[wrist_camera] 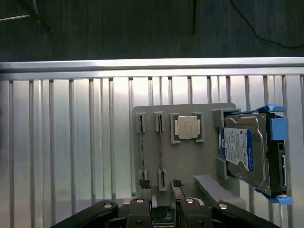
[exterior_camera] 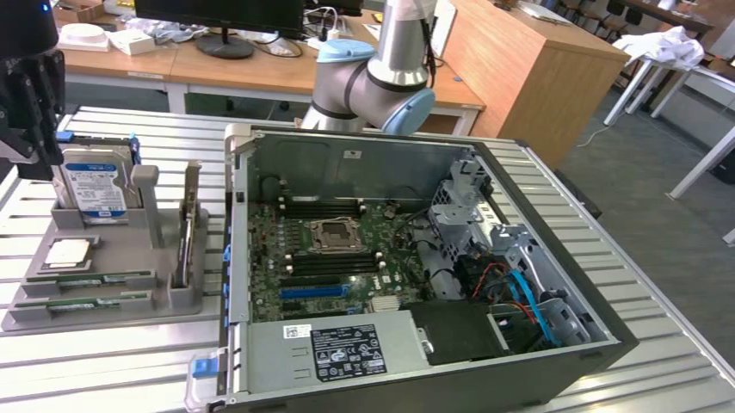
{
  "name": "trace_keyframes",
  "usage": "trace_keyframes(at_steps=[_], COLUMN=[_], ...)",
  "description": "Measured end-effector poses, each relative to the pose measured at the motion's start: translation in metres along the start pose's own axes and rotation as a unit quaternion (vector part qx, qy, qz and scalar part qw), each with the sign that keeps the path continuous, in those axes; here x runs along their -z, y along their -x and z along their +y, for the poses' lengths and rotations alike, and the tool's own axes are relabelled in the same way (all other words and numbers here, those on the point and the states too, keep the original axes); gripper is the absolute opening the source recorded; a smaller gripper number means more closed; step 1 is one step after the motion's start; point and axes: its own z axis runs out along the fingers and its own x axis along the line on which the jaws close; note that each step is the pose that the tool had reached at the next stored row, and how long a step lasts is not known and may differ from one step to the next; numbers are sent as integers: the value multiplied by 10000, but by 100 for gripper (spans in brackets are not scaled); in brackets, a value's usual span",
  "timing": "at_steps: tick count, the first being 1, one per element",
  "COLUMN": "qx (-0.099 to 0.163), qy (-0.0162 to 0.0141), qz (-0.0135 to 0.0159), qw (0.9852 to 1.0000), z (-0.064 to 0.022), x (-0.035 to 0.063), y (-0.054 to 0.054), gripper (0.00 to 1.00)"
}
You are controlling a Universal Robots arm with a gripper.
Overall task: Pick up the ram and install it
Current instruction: 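Pick up the ram and move it above insertion slot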
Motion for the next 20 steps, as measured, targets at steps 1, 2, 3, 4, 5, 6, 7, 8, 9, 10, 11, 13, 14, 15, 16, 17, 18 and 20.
trace_keyframes(at_steps=[1, 2, 3, 4, 5, 6, 7, 8, 9, 10, 11, 13, 14, 15, 16, 17, 18, 20], qx=[0, 0, 0, 0, 0, 1, 1, 1, 2, 2, 3, 4, 4, 4, 4, 5, 5, 5], qy=[0, 0, -1, -2, -3, -3, -3, -3, -3, -3, -3, -3, -3, -3, -3, -3, -3, -3], qz=[0, -2, -9, -15, -19, -21, -22, -23, -24, -24, -24, -24, -24, -24, -24, -24, -24, -24], qw=[10000, 10000, 10000, 10000, 10000, 10000, 10000, 10000, 10000, 10000, 10000, 10000, 10000, 10000, 10000, 10000, 10000, 10000], z=[0, 0, -1, 0, -1, -3, -4, -4, -5, -6, -6, -8, -9, -10, -10, -11, -12, -13], x=[0, -5, -16, -30, -47, -65, -81, -97, -115, -132, -149, -184, -200, -215, -229, -244, -259, -292], y=[0, 1, 0, 0, 0, -1, -2, -2, -3, -3, -3, -4, -5, -5, -5, -5, -6, -7], gripper=[30, 30, 30, 30, 30, 30, 30, 30, 30, 30, 30, 30, 30, 30, 30, 30, 30, 30])
